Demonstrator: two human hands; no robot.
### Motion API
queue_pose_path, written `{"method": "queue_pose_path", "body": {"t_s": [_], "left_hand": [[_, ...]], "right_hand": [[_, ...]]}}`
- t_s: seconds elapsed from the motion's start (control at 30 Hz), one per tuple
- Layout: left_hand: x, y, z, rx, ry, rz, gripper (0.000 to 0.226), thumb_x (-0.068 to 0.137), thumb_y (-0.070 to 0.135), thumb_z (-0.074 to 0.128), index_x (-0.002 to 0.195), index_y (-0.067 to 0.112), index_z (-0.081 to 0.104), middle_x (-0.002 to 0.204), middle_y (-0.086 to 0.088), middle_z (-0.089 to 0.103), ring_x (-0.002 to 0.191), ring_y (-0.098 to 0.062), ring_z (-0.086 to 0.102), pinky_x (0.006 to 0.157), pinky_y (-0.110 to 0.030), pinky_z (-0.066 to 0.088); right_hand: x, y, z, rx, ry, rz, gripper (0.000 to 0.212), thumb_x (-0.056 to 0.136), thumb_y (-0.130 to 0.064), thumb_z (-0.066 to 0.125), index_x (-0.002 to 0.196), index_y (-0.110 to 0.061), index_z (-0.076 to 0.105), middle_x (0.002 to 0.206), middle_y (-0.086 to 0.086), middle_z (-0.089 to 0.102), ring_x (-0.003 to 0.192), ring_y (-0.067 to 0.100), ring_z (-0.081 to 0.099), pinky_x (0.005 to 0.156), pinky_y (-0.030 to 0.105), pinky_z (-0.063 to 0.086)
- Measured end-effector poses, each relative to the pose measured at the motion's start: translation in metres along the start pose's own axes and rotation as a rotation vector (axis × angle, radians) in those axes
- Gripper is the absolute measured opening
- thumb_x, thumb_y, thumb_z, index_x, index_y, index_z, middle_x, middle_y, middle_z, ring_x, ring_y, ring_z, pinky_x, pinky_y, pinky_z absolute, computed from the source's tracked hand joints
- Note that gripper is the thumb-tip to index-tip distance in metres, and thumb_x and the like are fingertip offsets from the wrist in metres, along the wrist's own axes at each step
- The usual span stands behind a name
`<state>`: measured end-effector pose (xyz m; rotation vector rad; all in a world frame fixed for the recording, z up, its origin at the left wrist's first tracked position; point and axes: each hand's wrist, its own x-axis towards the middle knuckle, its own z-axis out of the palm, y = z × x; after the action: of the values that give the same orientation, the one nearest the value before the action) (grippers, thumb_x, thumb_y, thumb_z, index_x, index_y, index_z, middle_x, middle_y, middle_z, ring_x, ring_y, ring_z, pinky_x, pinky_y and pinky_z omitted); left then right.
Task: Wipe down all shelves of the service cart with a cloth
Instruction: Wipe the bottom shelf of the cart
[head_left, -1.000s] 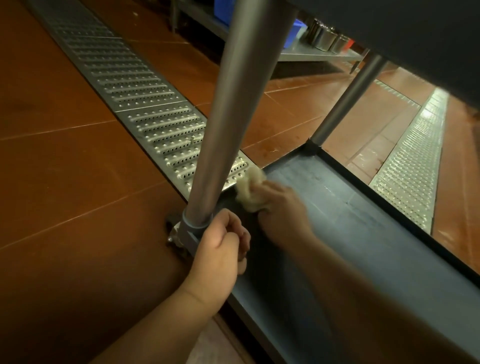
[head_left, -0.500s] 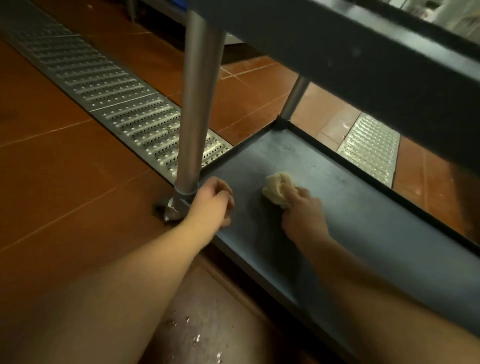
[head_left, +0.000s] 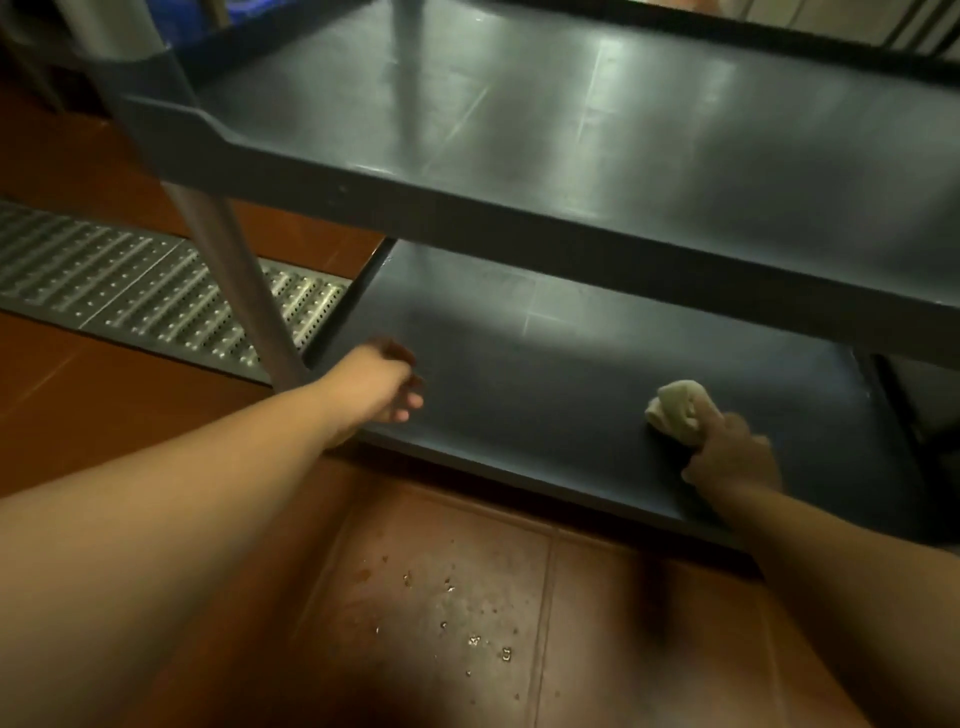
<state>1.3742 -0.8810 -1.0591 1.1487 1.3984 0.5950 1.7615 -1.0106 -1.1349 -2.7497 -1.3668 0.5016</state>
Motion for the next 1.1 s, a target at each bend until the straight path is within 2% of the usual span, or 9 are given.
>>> {"method": "queue_pose_path", "body": {"t_s": [0.1, 0.2, 0.33, 0.53, 0.7, 0.77, 0.87, 1.0, 1.1], "left_hand": [[-0.006, -0.012, 0.002, -0.081, 0.030, -0.064, 0.019, 0.097, 0.006, 0.039, 0.112, 0.011, 0.050, 0.095, -0.012, 0.064, 0.075, -0.020, 0.063, 0.064, -0.033, 0.052], [-0.011, -0.034, 0.003, -0.172, 0.061, -0.102, 0.023, 0.096, 0.006, 0.038, 0.114, 0.012, 0.051, 0.096, -0.009, 0.065, 0.073, -0.017, 0.063, 0.063, -0.030, 0.052], [-0.024, -0.050, -0.019, -0.174, 0.020, -0.166, 0.021, 0.094, 0.008, 0.037, 0.103, 0.014, 0.055, 0.098, -0.010, 0.064, 0.073, -0.016, 0.061, 0.066, -0.032, 0.053], [-0.027, -0.054, -0.055, -0.238, -0.006, -0.163, 0.021, 0.093, 0.004, 0.037, 0.095, 0.014, 0.056, 0.095, -0.011, 0.065, 0.070, -0.016, 0.060, 0.062, -0.029, 0.053], [-0.023, -0.061, -0.066, -0.344, 0.021, -0.165, 0.025, 0.090, -0.006, 0.035, 0.093, 0.010, 0.054, 0.084, -0.009, 0.061, 0.062, -0.016, 0.055, 0.056, -0.028, 0.047], [-0.019, -0.067, -0.067, -0.361, 0.032, -0.128, 0.028, 0.086, -0.010, 0.033, 0.087, 0.009, 0.053, 0.077, -0.009, 0.058, 0.055, -0.016, 0.050, 0.051, -0.026, 0.041], [-0.009, -0.082, -0.070, -0.321, 0.073, -0.040, 0.028, 0.079, -0.014, 0.034, 0.077, 0.007, 0.052, 0.070, -0.009, 0.057, 0.050, -0.016, 0.045, 0.047, -0.025, 0.034], [0.003, -0.094, -0.070, -0.404, 0.139, 0.028, 0.027, 0.078, -0.017, 0.033, 0.070, 0.004, 0.048, 0.063, -0.011, 0.050, 0.047, -0.017, 0.039, 0.040, -0.019, 0.028], [0.003, -0.090, -0.055, -0.453, 0.108, 0.049, 0.029, 0.077, -0.019, 0.032, 0.067, 0.005, 0.045, 0.060, -0.011, 0.048, 0.045, -0.016, 0.036, 0.040, -0.020, 0.026]], "right_hand": [[-0.011, 0.024, -0.005, 0.040, 0.016, 0.179, 0.099, 0.079, -0.024, 0.076, 0.154, -0.040, 0.014, 0.134, 0.015, 0.044, 0.116, 0.045, 0.046, 0.094, 0.053, 0.048], [-0.015, -0.001, 0.005, 0.107, 0.052, 0.242, 0.083, 0.078, -0.022, 0.075, 0.144, -0.033, 0.026, 0.128, 0.017, 0.044, 0.115, 0.046, 0.047, 0.092, 0.055, 0.049], [-0.021, -0.074, 0.029, 0.177, 0.073, 0.213, 0.080, 0.075, -0.022, 0.076, 0.144, -0.026, 0.035, 0.142, 0.012, 0.044, 0.120, 0.045, 0.049, 0.098, 0.049, 0.049], [-0.040, -0.208, 0.056, 0.209, 0.047, 0.099, 0.075, 0.083, -0.023, 0.066, 0.150, -0.023, 0.033, 0.153, 0.010, 0.035, 0.127, 0.043, 0.044, 0.103, 0.046, 0.045], [-0.065, -0.322, 0.081, 0.218, -0.023, -0.057, 0.088, 0.081, -0.025, 0.066, 0.155, -0.034, 0.020, 0.158, 0.005, 0.023, 0.133, 0.038, 0.037, 0.103, 0.044, 0.041], [-0.074, -0.350, 0.091, 0.193, -0.028, -0.188, 0.083, 0.084, -0.026, 0.061, 0.154, -0.040, 0.018, 0.158, 0.006, 0.022, 0.130, 0.038, 0.039, 0.103, 0.043, 0.041], [-0.082, -0.362, 0.100, 0.134, -0.031, -0.337, 0.072, 0.090, -0.027, 0.053, 0.151, -0.050, 0.023, 0.154, 0.008, 0.025, 0.124, 0.037, 0.040, 0.102, 0.042, 0.043], [-0.082, -0.349, 0.101, 0.091, 0.025, -0.395, 0.065, 0.092, -0.028, 0.055, 0.147, -0.052, 0.029, 0.143, 0.006, 0.033, 0.118, 0.033, 0.041, 0.097, 0.043, 0.047], [-0.079, -0.323, 0.095, 0.022, 0.046, -0.370, 0.067, 0.090, -0.025, 0.058, 0.147, -0.051, 0.032, 0.139, 0.006, 0.035, 0.118, 0.033, 0.041, 0.097, 0.043, 0.047]]}}
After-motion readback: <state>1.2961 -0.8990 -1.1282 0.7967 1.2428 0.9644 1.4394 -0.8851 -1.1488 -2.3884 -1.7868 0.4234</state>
